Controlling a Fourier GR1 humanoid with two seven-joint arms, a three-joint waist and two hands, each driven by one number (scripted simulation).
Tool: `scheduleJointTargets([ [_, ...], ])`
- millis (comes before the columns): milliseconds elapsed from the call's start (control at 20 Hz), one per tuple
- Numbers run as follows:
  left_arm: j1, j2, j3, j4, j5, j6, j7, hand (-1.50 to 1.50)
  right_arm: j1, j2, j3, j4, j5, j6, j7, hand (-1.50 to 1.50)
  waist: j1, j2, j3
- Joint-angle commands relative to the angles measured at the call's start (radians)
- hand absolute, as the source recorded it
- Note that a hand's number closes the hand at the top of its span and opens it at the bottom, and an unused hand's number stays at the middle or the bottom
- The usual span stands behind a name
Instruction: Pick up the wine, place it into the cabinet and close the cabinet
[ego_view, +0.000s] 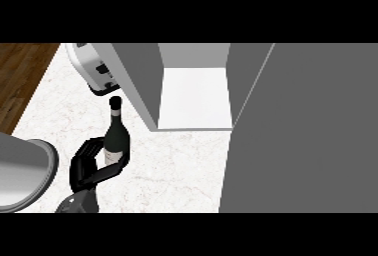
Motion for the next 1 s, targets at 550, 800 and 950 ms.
scheduleJointTargets([
  [550,0.14,0.053,-0.086,-0.068,-0.01,-0.32,-0.094,1.5,0.011,-0.002,-0.011,-0.084,-0.071,-0.026,0.066,-1.5,0.011,0.001,-0.004],
  [800,0.216,0.0,-0.138,-0.278,-0.002,-0.276,-0.002,1.5,0.047,0.027,0.033,-0.026,0.0,0.012,-0.027,-1.5,0.014,0.0,-0.004],
  [950,0.269,-0.02,-0.174,-0.443,0.013,-0.252,0.119,1.5,0.077,-0.009,0.002,-0.103,-0.073,0.021,0.038,-1.5,0.014,-0.002,-0.003],
])
